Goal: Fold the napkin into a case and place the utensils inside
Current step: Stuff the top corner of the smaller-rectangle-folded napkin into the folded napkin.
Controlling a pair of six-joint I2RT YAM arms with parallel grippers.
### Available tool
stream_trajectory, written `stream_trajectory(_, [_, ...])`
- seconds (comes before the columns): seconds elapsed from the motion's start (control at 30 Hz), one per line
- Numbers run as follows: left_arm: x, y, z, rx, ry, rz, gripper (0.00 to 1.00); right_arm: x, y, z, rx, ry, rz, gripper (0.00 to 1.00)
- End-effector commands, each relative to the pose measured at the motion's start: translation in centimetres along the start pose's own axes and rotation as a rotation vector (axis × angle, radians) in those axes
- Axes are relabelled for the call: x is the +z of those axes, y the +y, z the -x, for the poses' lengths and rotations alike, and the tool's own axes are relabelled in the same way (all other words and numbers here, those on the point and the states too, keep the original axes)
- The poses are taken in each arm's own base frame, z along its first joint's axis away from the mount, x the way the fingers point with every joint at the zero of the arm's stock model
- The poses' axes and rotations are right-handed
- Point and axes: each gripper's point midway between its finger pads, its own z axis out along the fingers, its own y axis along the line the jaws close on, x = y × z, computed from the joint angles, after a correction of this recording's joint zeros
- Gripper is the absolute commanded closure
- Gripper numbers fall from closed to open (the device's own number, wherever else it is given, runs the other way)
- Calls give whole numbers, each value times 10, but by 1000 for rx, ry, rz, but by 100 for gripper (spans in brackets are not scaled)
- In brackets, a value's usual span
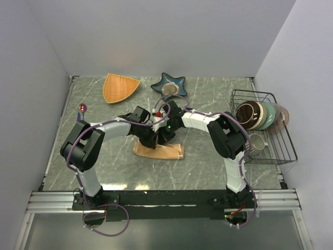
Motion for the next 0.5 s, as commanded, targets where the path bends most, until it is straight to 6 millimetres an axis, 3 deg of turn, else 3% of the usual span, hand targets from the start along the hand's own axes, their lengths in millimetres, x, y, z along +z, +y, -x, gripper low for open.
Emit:
stream_trajectory(0.0, [12, 8, -10, -9, 47, 7, 99, -23, 20, 23, -47, -73, -11, 86])
stream_trajectory(0.13, [11, 6, -17, -10, 58, 7, 99, -37, 10, 34, 14, -104, -26, 75])
stream_trajectory(0.33, [14, 9, -26, -28, 90, 15, 99, -35, 3, 37, 48, -105, -26, 69])
stream_trajectory(0.47, [15, 9, -34, -32, 109, 18, 99, -46, -14, 46, 67, -131, -57, 64])
